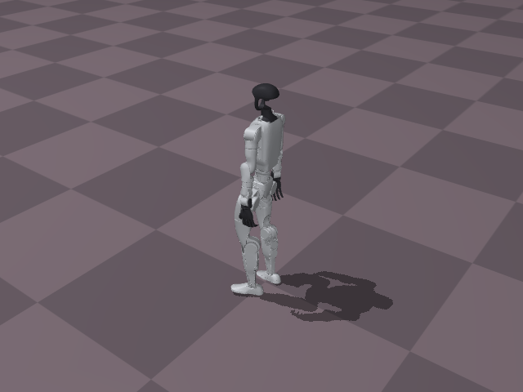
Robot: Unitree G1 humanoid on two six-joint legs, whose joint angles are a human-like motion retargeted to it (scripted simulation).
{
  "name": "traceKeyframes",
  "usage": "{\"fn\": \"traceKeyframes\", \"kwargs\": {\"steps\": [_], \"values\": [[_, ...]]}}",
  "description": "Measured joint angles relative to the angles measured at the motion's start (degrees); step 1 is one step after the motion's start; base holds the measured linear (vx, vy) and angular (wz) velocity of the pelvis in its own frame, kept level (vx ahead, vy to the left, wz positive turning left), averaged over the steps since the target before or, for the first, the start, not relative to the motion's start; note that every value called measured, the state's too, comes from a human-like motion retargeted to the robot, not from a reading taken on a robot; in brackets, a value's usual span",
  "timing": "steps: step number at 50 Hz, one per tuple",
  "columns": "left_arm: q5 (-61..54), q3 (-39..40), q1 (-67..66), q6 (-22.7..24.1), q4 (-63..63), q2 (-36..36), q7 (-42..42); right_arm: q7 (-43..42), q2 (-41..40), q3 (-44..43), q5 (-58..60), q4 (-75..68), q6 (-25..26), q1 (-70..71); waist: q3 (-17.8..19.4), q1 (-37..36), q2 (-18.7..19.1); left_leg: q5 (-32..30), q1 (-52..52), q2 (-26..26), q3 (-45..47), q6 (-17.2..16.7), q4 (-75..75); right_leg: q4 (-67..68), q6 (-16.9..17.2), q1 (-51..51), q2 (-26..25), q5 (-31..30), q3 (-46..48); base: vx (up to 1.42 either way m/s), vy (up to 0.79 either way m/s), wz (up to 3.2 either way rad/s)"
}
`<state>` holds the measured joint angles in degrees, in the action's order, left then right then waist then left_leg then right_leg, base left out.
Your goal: Upper body actions
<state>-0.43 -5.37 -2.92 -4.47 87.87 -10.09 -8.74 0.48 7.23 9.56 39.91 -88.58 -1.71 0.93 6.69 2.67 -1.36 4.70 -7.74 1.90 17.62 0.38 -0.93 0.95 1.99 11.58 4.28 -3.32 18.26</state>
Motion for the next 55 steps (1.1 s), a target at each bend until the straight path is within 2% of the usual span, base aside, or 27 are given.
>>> {"fn": "traceKeyframes", "kwargs": {"steps": [55], "values": [[0.01,-0.21,0.10,-0.09,0.08,-0.05,-0.09,0.09,-0.04,0.06,0.33,0.12,-0.23,0.07,-0.18,-0.01,-0.04,0.16,0.04,-0.08,0.10,-0.06,-0.06,0.01,0.09,0.11,-0.08,0.26,-0.13,0.00,0.00,0.00]]}}
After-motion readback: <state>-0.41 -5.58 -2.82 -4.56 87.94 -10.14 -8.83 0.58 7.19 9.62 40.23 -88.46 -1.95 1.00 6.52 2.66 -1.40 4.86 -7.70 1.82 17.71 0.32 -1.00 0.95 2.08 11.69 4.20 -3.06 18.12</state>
